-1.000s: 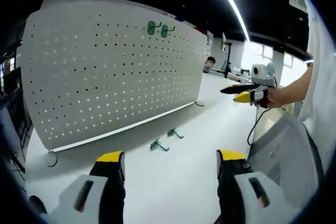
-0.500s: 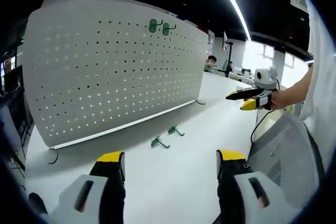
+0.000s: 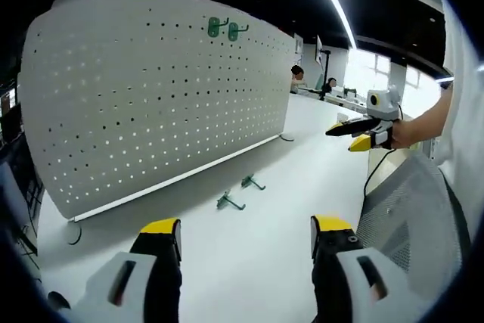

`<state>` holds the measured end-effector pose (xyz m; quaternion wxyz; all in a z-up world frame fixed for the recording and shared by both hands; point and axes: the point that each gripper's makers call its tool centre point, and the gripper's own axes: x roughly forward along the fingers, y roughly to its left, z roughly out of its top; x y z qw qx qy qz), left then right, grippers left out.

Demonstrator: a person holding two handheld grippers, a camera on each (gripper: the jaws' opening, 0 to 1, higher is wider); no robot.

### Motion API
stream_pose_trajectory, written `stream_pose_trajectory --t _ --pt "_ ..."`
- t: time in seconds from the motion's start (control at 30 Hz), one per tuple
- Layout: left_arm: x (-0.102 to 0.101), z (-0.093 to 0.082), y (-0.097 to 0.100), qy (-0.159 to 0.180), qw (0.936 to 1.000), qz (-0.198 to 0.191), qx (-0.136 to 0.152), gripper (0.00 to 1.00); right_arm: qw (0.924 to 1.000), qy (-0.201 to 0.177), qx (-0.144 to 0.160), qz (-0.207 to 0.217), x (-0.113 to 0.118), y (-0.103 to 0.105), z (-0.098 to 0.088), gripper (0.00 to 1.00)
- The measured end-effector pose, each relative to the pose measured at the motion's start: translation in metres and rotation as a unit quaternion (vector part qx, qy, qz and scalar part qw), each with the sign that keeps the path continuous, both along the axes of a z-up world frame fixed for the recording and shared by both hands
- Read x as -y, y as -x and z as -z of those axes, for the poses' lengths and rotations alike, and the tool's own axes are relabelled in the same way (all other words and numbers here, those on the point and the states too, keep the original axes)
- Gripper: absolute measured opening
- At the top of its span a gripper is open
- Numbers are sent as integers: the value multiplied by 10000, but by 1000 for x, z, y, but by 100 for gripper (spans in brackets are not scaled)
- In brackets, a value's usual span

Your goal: Insert the hook assembly into the mounting plate slot until the hook locks in place.

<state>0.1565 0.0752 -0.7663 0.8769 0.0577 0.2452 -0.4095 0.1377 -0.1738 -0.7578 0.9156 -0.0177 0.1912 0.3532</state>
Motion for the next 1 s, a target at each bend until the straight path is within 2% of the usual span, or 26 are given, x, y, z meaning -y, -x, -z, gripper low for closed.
stream_pose_trajectory --t 0.2,0.6,0.7,0.77,1.0 --pt "12 11 -14 -520 9973 513 -47 72 10000 9 -21 15 0 2 1 60" --pt "36 28 -33 -948 9880 1190 -278 71 10000 69 -31 1 -1 6 1 59" --pt "39 36 -37 -1180 9829 1362 -366 71 10000 86 -37 -21 -2 7 3 59" --pt "43 38 -43 -1190 9826 1369 -405 72 9999 90 -42 -34 -3 8 4 59" --pt "51 52 -53 -1559 9727 1637 -518 71 9999 111 -83 -59 -3 10 6 59"
